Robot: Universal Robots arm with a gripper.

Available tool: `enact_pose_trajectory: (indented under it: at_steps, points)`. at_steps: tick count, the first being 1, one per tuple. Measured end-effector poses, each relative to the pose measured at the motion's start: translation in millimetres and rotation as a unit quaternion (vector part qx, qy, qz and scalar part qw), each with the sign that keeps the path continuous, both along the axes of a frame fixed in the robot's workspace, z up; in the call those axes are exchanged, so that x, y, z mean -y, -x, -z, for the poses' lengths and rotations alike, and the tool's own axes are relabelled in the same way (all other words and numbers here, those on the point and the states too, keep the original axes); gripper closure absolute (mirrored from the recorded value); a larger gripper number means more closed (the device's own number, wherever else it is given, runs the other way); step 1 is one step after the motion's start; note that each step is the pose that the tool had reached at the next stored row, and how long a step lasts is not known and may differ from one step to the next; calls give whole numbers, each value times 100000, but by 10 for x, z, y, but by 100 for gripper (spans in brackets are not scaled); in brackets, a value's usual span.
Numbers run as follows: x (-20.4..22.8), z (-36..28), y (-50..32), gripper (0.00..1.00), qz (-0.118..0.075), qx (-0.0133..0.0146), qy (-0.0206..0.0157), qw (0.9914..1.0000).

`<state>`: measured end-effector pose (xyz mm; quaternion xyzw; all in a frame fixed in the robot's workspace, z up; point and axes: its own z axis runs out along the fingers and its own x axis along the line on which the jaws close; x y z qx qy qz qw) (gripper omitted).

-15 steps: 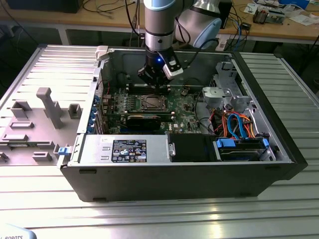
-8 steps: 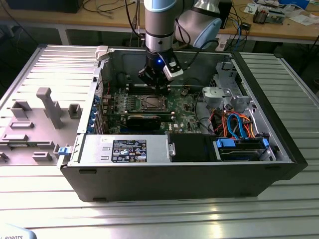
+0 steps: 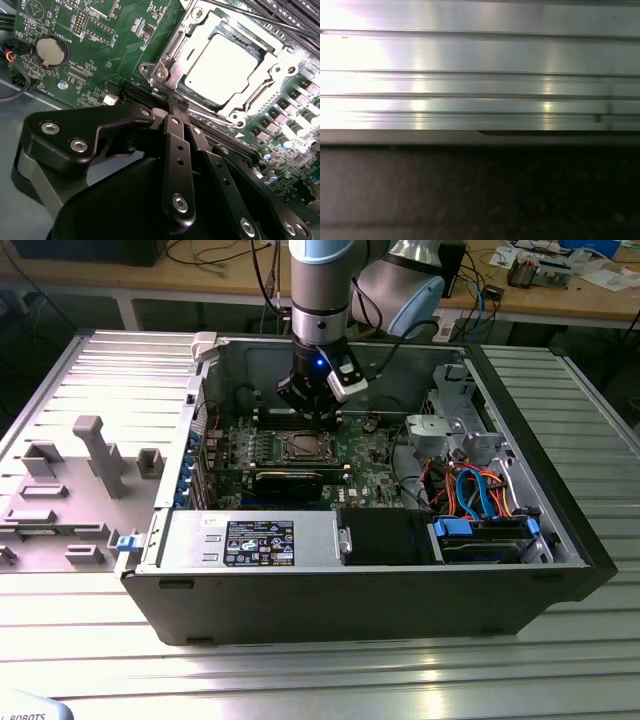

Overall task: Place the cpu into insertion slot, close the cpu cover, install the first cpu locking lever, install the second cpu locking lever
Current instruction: 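Install the first cpu locking lever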

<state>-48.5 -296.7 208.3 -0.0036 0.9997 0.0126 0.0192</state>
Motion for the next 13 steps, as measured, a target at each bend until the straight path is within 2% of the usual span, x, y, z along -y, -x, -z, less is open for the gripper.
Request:
enact_pose_trajectory:
  at_steps: [13]
  points:
    - [0,-21,0,89,-2,-1,4,100000]
